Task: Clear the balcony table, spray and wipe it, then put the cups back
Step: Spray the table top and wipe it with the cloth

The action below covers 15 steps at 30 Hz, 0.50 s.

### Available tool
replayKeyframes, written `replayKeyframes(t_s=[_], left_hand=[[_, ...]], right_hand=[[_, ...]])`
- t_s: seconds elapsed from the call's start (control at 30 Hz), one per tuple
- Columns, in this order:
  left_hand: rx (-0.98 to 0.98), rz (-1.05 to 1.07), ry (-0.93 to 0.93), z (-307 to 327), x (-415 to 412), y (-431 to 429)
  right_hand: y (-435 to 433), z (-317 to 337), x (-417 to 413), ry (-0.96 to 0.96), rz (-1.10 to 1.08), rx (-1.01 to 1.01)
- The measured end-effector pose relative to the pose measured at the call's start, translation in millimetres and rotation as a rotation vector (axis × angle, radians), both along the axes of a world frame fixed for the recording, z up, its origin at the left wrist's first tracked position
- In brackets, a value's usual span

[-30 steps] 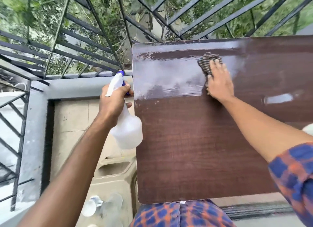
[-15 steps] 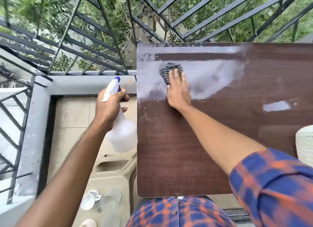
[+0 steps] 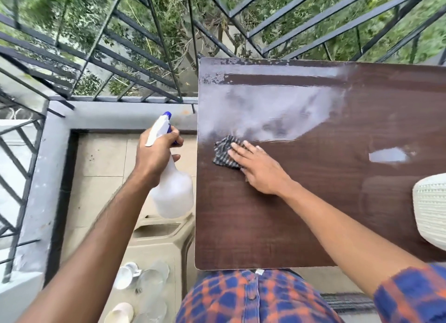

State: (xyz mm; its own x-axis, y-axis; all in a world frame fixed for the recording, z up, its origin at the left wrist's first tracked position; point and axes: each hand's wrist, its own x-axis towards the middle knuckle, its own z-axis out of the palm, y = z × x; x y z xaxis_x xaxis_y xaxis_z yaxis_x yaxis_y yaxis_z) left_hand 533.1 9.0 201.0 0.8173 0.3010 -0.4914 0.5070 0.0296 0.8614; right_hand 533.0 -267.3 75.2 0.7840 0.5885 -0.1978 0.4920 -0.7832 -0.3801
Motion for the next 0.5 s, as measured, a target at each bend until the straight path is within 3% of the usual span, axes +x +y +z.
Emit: replayKeyframes(t_s=[0.2,0.33,0.43,0.5], left_hand=[[0.022,-0.044,-0.006,5,0,-9],[0.032,-0.064,-0.017,9,-4,-13],[0.021,-0.057,-0.016,9,-9,-16],[0.013,-0.051,-0.015,10,-12,-18]], right_hand=[[-125,-2,19,-0.051,-0.619,-0.087],[-128,1,46,0.006,-1.036,-0.178],[-79,6,51,-0.006,-1.032,-0.180],[-40,5,46,-0.002,-0.884,-0.141]])
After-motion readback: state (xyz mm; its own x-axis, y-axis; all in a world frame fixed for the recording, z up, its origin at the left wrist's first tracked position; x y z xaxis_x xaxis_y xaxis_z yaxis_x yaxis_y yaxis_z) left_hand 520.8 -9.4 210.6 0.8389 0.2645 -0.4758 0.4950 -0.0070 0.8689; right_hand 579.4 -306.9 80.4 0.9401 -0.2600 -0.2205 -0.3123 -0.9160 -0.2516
